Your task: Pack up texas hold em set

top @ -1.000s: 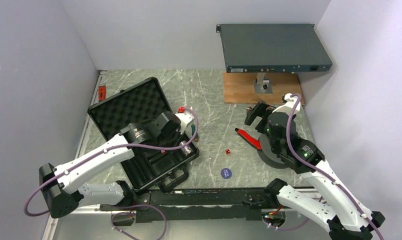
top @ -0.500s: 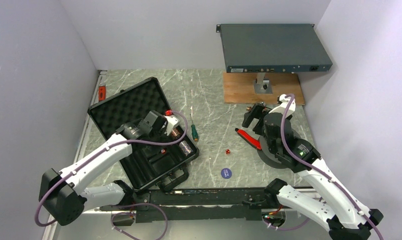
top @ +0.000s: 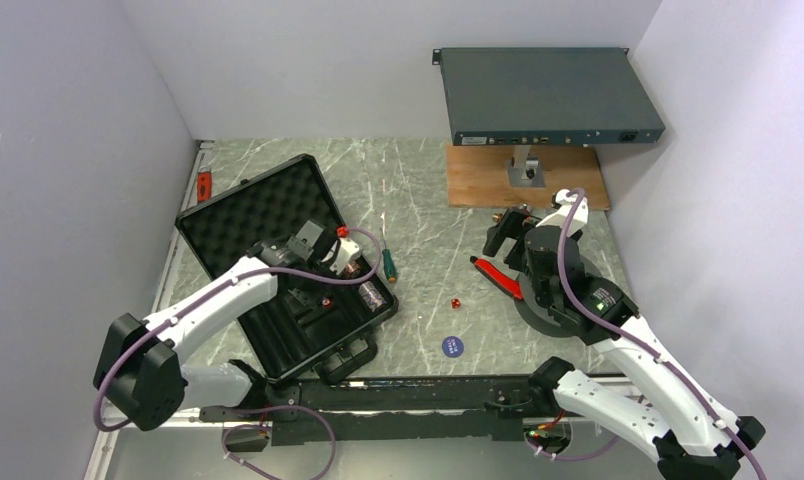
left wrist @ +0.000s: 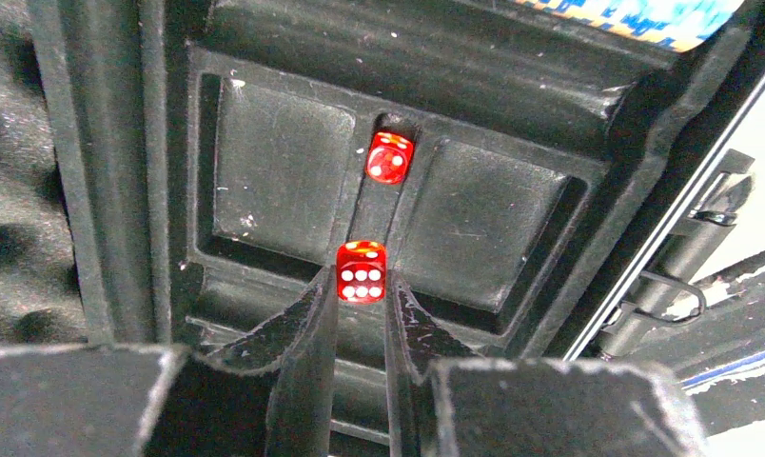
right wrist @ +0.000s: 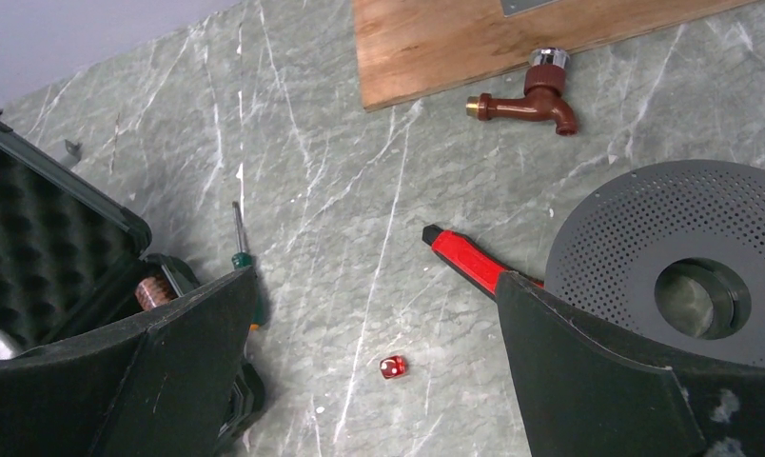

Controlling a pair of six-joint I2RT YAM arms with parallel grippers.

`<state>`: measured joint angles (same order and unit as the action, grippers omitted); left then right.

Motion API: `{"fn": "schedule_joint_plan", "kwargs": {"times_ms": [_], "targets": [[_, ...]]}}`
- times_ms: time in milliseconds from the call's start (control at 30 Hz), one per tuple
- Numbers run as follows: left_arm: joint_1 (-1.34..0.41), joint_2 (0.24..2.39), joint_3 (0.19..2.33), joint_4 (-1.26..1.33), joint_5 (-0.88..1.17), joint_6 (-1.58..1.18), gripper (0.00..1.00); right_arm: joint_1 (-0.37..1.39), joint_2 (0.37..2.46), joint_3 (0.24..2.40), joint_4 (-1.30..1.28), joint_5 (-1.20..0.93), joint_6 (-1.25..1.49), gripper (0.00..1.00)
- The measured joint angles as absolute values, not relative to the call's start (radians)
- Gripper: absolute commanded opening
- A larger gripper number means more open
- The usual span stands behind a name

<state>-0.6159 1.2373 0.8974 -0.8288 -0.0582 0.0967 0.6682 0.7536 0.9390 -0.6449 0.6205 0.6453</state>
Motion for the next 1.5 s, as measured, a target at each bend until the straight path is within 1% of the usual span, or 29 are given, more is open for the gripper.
{"fn": "schedule_joint_plan", "kwargs": {"times_ms": [433, 967, 1500], "targets": [[-0.603, 1.419, 0.914, -0.856, -0.040, 0.098, 0.00, 0.668, 0.759, 0.938, -0.645, 0.619, 0.638, 1.00], [-0.597, 1.511, 0.942, -0.820, -0.039, 0.157, 0.00, 0.668, 0.766, 0.934, -0.646, 0.619, 0.636, 1.00], [-0.590, 1.555, 0.955, -0.775, 0.031, 0.202, 0.00, 0.668, 0.766, 0.921, -0.646, 0.620, 0.635, 1.00]]}}
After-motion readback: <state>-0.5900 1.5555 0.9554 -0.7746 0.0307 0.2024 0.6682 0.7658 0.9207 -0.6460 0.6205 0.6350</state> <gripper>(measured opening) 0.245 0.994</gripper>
